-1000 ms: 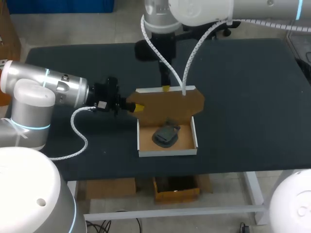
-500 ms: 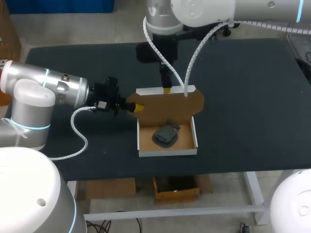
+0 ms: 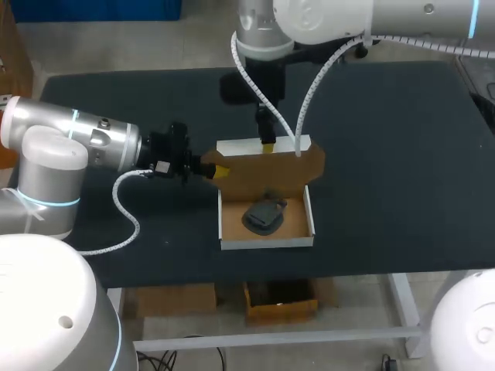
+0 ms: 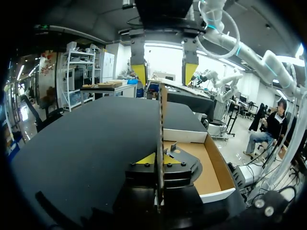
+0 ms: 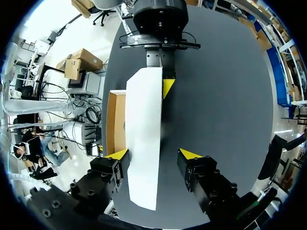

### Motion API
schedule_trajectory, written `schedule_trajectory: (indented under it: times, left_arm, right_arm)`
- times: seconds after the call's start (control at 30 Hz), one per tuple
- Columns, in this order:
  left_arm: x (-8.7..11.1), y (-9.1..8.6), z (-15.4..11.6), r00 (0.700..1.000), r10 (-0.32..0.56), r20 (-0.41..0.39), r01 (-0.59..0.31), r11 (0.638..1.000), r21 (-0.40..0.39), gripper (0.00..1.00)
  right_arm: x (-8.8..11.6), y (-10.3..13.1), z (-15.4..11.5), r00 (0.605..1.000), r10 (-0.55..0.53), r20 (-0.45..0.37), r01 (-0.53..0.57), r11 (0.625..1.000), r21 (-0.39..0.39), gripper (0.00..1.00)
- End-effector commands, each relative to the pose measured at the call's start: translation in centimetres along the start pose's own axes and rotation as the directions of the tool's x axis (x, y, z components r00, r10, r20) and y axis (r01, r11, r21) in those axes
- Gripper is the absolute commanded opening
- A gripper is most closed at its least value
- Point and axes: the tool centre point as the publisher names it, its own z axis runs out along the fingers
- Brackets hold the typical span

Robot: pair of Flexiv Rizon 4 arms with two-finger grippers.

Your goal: Assemble the packaging by folding the flat box into shape, placing the metal phone stand inside, and closing the box properly

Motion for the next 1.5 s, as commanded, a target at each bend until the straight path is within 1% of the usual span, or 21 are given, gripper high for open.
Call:
schedule_trajectory:
  times: [0.03,0.13,0.2,0.4,0.77,0.9,1.2,1.23,1.37,1.43,1.5]
  left_arm:
    - [0.1,0.4,0.3,1.000,0.001,0.001,-0.001,1.000,0.003,0.00]
    - [0.1,0.4,0.3,1.000,0.001,0.001,-0.001,1.000,0.003,0.00]
    - [0.1,0.4,0.3,1.000,0.001,0.001,-0.001,1.000,0.003,0.00]
    - [0.1,0.4,0.3,1.000,0.001,0.001,-0.001,1.000,0.003,0.00]
    - [0.1,0.4,0.3,1.000,0.001,0.001,-0.001,1.000,0.003,0.00]
    - [0.1,0.4,0.3,1.000,0.001,0.001,-0.001,1.000,0.003,0.00]
    - [0.1,0.4,0.3,1.000,0.001,0.001,-0.001,1.000,0.003,0.00]
    - [0.1,0.4,0.3,1.000,0.001,0.001,-0.001,1.000,0.003,0.00]
    - [0.1,0.4,0.3,1.000,0.001,0.001,-0.001,1.000,0.003,0.00]
    - [0.1,0.4,0.3,1.000,0.001,0.001,-0.001,1.000,0.003,0.00]
    - [0.1,0.4,0.3,1.000,0.001,0.001,-0.001,1.000,0.003,0.00]
  right_arm:
    - [-0.3,0.0,0.1,1.000,-0.005,-0.013,0.005,1.000,0.000,0.60]
    - [-0.5,0.1,0.2,1.000,-0.011,-0.018,0.011,1.000,0.001,0.57]
    - [-0.5,0.2,0.2,1.000,-0.014,-0.021,0.014,1.000,0.003,0.50]
    - [-0.7,0.3,0.5,0.999,-0.024,-0.032,0.024,1.000,0.001,0.46]
    - [-0.9,0.5,0.8,0.998,-0.036,-0.050,0.036,0.999,0.001,0.43]
    - [-1.0,0.5,1.0,0.998,-0.031,-0.060,0.031,1.000,0.005,0.38]
    - [-1.2,0.5,1.4,0.997,-0.009,-0.076,0.010,1.000,0.009,0.35]
    - [-1.4,0.6,1.6,0.997,-0.002,-0.083,0.003,1.000,0.009,0.33]
    - [-1.6,0.7,1.7,0.996,0.007,-0.090,-0.006,1.000,0.012,0.28]
    - [-1.7,0.9,1.8,0.996,0.009,-0.092,-0.008,1.000,0.013,0.20]
    - [-1.7,1.0,1.8,0.995,0.014,-0.094,-0.013,1.000,0.017,0.16]
